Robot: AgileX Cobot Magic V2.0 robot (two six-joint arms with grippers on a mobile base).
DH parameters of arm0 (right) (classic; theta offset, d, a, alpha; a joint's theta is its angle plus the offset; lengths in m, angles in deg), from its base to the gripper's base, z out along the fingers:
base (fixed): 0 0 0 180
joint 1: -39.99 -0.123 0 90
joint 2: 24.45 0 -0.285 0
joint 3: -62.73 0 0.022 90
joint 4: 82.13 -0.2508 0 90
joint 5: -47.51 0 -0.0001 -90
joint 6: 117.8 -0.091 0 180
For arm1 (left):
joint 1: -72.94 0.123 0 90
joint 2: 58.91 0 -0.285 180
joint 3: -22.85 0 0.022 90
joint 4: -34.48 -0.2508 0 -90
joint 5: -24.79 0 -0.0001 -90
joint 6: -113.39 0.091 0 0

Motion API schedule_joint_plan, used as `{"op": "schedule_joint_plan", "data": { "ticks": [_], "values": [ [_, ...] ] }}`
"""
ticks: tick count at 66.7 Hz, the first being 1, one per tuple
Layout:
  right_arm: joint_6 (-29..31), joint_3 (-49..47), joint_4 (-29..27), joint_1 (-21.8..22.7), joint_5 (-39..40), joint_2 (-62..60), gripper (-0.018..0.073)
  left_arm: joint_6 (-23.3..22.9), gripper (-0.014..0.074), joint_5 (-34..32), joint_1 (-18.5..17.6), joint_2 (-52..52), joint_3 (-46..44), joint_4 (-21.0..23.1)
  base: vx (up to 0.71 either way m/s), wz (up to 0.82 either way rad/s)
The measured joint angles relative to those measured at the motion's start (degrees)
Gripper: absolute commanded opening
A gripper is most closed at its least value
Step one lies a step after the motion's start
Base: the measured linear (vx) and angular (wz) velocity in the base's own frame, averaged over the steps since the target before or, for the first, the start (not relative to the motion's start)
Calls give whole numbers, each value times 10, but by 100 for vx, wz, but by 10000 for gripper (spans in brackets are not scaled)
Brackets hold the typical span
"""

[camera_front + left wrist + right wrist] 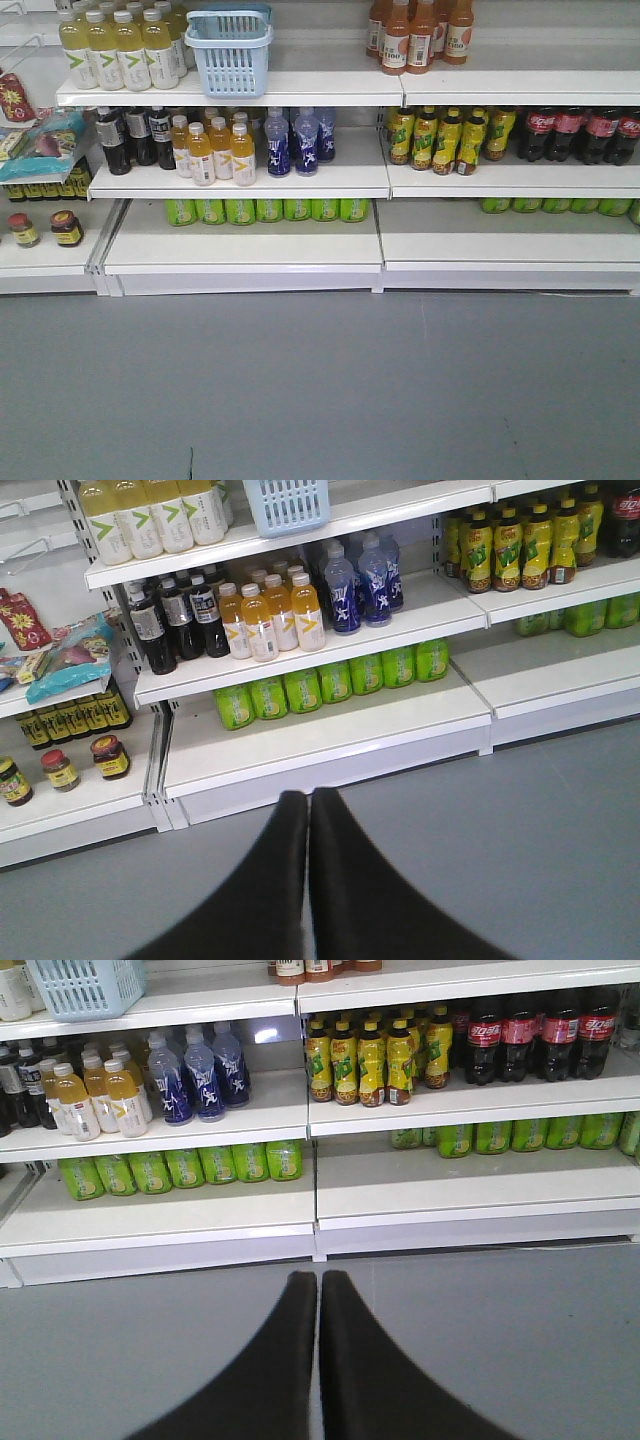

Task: Place coke in basket with both arms
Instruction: 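Drive the base toward the shelf holding the light-blue basket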

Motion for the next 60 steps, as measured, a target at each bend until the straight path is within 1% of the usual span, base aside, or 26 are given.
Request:
{"op": "schedule_joint_plan", "data": {
  "ticks": [15, 60],
  "values": [
    [0, 0, 0, 0, 0, 0, -4, 0, -6, 0, 0, 0, 0, 0, 10, -1],
    [0, 0, 0, 0, -1, 0, -4, 0, -6, 0, 0, 0, 0, 0, 13, 8]
  ]
}}
